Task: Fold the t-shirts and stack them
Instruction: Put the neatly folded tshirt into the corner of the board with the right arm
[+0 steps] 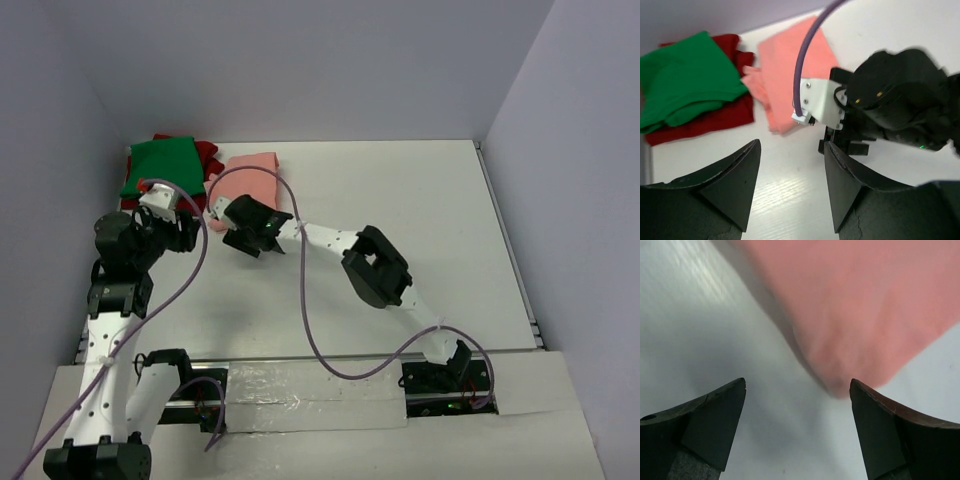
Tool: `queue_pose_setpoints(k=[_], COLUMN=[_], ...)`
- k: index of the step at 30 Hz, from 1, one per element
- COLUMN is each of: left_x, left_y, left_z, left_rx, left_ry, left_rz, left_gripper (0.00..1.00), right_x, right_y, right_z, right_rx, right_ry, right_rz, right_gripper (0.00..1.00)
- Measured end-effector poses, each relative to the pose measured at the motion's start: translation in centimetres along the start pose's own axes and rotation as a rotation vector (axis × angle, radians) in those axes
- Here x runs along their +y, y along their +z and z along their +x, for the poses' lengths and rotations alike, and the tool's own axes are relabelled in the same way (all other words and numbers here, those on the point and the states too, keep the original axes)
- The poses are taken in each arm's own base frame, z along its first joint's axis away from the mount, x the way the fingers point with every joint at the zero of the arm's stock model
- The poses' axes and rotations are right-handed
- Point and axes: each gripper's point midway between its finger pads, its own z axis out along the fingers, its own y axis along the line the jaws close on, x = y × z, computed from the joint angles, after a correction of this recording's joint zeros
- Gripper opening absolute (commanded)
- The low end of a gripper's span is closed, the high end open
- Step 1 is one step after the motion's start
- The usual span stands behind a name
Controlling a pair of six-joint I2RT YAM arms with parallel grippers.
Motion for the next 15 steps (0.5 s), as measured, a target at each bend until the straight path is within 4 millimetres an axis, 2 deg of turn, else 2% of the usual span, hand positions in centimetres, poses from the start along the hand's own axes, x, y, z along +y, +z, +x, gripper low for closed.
queue_pose_setpoints(k=[3, 6, 8, 11, 15], left_x=[-1.5, -3.0, -4.2, -5.8, -7.9], left_y=[1.0, 1.6, 1.9, 2.5, 3.8], left_z=[1.5, 3.1, 4.2, 5.7, 8.2], left_rx=[0.057, 0.108, 0.148, 0.224, 0.321], left_ry=[0.005, 0.014, 0.018, 0.033, 0.072], left_rz=[0.108, 0.222, 0.304, 0.419, 0.532], left_gripper=[0.63, 0.61, 0.61, 0.61, 0.60], right_x=[-1.0, -3.9, -7.0, -13.2, -20.7], right_y=[-3.0, -6.3, -9.2, -14.7, -21.6], right_z=[1.3, 0.5, -0.5, -2.3, -2.0], right_rx=[0.036, 0.011, -0.025, -0.109, -0.186], right_ry=[0.007, 0.056, 0.107, 0.213, 0.358], right_rz=[0.003, 0.037, 0.076, 0.165, 0.272], right_gripper=[0.92, 0.92, 0.92, 0.92, 0.92])
